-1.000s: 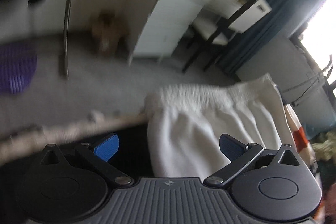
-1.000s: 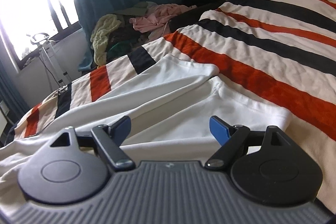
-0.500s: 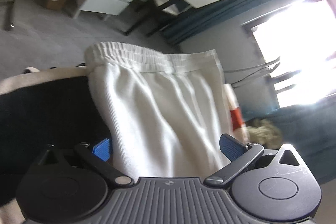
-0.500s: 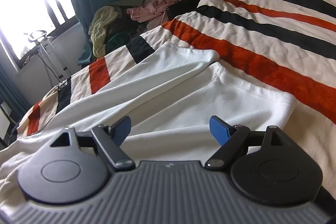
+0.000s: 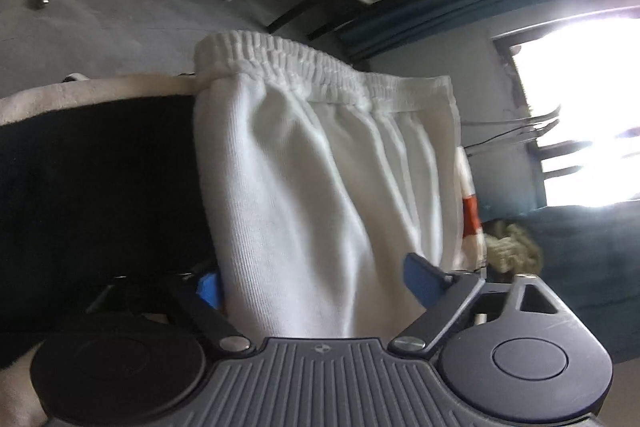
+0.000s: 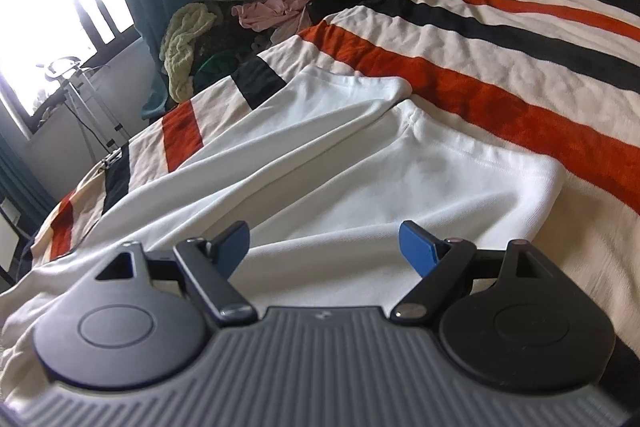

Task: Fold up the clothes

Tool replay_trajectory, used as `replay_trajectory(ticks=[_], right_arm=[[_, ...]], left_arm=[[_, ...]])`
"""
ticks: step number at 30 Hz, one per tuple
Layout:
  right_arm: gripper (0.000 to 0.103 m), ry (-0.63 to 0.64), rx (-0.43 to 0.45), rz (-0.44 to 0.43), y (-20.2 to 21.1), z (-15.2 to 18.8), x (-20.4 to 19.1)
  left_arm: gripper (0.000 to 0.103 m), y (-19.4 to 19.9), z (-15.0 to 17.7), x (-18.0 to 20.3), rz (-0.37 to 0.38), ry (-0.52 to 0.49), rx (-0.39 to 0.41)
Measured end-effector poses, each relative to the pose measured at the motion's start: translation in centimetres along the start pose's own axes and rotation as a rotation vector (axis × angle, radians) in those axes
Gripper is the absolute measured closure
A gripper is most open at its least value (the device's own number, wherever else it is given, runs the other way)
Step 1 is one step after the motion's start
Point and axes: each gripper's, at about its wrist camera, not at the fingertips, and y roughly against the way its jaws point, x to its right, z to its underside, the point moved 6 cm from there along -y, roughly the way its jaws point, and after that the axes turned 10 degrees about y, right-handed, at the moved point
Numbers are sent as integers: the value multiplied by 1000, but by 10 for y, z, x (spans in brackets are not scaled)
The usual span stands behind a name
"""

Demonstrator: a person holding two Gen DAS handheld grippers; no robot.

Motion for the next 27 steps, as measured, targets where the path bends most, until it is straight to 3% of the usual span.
replay_trajectory(ticks=[3,5,8,13,15,18,21,27], right_arm=[[20,-8,-7,2,-1,1,1],[20,-14,-12,6,-3,2,2],[20,-27,-22,8,-5,3,4],[20,-58,-37,16,-8,4,8],[20,-73,-42,21,-10,5,11],[20,-103,-53,62,-15,7,20],[20,-176,-80,115,-24,11,35],[20,-489,-152,172,-40,26,84]], left_arm=[[35,11,5,6,89,-2,5],[36,13,5,10,106,-19,3],[38,7,8,5,15,-33,-6],[57,5,6,-20,-25,96,-44],[76,9,8,-21,2,111,-46],[94,18,12,-20,26,96,-35],[95,26,17,-19,43,82,-23],[97,34,20,-16,65,83,-15]])
